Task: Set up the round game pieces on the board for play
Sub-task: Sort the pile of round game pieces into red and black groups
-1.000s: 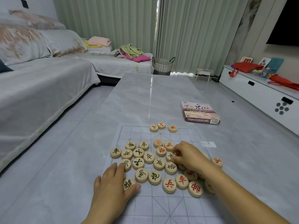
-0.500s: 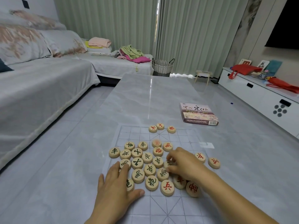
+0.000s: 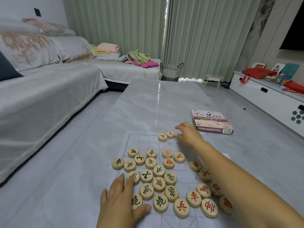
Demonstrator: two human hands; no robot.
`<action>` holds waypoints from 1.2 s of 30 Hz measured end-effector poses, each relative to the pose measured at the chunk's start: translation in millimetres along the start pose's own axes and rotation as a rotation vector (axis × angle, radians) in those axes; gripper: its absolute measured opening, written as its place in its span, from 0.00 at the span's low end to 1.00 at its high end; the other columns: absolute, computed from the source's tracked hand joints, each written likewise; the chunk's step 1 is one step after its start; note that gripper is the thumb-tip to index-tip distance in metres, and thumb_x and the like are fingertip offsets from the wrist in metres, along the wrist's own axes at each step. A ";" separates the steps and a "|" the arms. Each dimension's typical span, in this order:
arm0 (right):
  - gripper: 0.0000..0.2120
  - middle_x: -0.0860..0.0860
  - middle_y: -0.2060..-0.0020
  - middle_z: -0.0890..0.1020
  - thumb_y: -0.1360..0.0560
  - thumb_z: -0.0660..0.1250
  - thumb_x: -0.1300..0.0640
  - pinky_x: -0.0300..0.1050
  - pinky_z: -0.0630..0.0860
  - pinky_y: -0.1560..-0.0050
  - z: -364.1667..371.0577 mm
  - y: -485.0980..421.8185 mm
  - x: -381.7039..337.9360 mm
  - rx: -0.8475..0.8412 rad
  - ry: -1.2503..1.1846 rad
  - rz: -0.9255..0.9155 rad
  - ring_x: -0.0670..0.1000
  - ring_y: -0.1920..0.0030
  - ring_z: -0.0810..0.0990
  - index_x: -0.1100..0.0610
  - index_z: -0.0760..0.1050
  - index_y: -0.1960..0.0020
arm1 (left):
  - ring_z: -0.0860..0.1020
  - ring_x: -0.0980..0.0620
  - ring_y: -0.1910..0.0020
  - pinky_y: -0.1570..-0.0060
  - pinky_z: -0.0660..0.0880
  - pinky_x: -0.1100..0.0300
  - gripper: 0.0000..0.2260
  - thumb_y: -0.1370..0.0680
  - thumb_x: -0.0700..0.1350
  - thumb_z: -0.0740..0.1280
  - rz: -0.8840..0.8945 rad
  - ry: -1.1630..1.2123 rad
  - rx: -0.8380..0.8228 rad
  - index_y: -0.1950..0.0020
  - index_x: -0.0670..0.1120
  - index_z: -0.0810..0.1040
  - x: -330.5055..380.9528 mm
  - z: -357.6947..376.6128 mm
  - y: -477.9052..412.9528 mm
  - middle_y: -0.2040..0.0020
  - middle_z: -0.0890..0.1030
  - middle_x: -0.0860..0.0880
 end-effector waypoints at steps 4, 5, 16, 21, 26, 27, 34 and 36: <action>0.24 0.47 0.24 0.55 0.21 0.53 0.61 0.56 0.57 0.28 19.9 -14.8 -0.3 -0.204 0.063 -0.101 0.55 0.26 0.54 0.48 0.57 0.27 | 0.44 0.53 0.23 0.26 0.46 0.49 0.42 0.30 0.69 0.60 -0.008 -0.028 -0.009 0.25 0.56 0.42 -1.6 0.3 -5.5 0.23 0.41 0.52; 0.24 0.47 0.24 0.55 0.22 0.52 0.60 0.57 0.57 0.28 22.4 -16.4 0.0 -0.238 0.061 -0.111 0.55 0.26 0.54 0.47 0.57 0.27 | 0.44 0.53 0.23 0.26 0.46 0.49 0.42 0.30 0.69 0.60 -0.008 -0.032 -0.015 0.25 0.56 0.42 -1.7 0.8 -6.2 0.23 0.41 0.53; 0.15 0.50 0.36 0.72 0.23 0.59 0.56 0.42 0.68 0.40 6.4 39.8 12.5 -0.226 -0.144 -0.150 0.50 0.38 0.71 0.52 0.71 0.37 | 0.44 0.51 0.23 0.26 0.44 0.45 0.41 0.29 0.67 0.62 -0.007 -0.044 -0.046 0.25 0.56 0.42 6.2 2.7 -2.5 0.23 0.42 0.51; 0.24 0.47 0.25 0.57 0.23 0.59 0.47 0.52 0.57 0.28 12.1 20.5 -22.6 -0.193 -0.114 -0.238 0.51 0.26 0.54 0.48 0.62 0.29 | 0.44 0.51 0.23 0.26 0.44 0.46 0.41 0.29 0.67 0.62 -0.012 -0.034 -0.047 0.25 0.56 0.42 6.4 2.9 -0.6 0.23 0.42 0.51; 0.24 0.47 0.25 0.56 0.24 0.59 0.42 0.54 0.56 0.29 34.8 11.7 -37.3 -0.283 -0.050 -0.234 0.53 0.27 0.56 0.46 0.64 0.30 | 0.45 0.52 0.23 0.25 0.44 0.49 0.41 0.30 0.67 0.62 -0.014 -0.018 -0.050 0.25 0.56 0.43 -2.1 -0.5 -2.9 0.23 0.43 0.51; 0.23 0.48 0.27 0.58 0.25 0.61 0.43 0.52 0.59 0.30 36.1 17.6 -34.1 -0.256 -0.090 -0.231 0.53 0.29 0.59 0.47 0.67 0.32 | 0.45 0.52 0.23 0.25 0.44 0.49 0.41 0.30 0.67 0.62 -0.012 -0.016 -0.043 0.25 0.56 0.44 -2.3 -0.8 -3.0 0.23 0.43 0.51; 0.18 0.46 0.29 0.63 0.23 0.59 0.47 0.47 0.55 0.30 20.2 80.8 -5.8 -0.186 -0.145 -0.289 0.48 0.30 0.59 0.47 0.69 0.34 | 0.47 0.53 0.24 0.26 0.45 0.47 0.43 0.34 0.72 0.59 0.020 0.018 0.007 0.25 0.56 0.46 0.1 4.5 -0.9 0.23 0.46 0.52; 0.19 0.44 0.28 0.61 0.22 0.58 0.46 0.47 0.52 0.28 6.7 97.8 1.4 -0.139 -0.196 -0.271 0.47 0.28 0.57 0.46 0.67 0.33 | 0.47 0.52 0.24 0.26 0.44 0.47 0.44 0.34 0.72 0.59 0.028 0.033 0.028 0.25 0.56 0.46 -2.1 5.1 0.3 0.23 0.47 0.51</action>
Point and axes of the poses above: each hand's wrist, its own y-axis away from the middle knuckle, its own z-axis out of the palm, x = y × z, the point moved 2 cm from there along -y, towards the middle knuckle
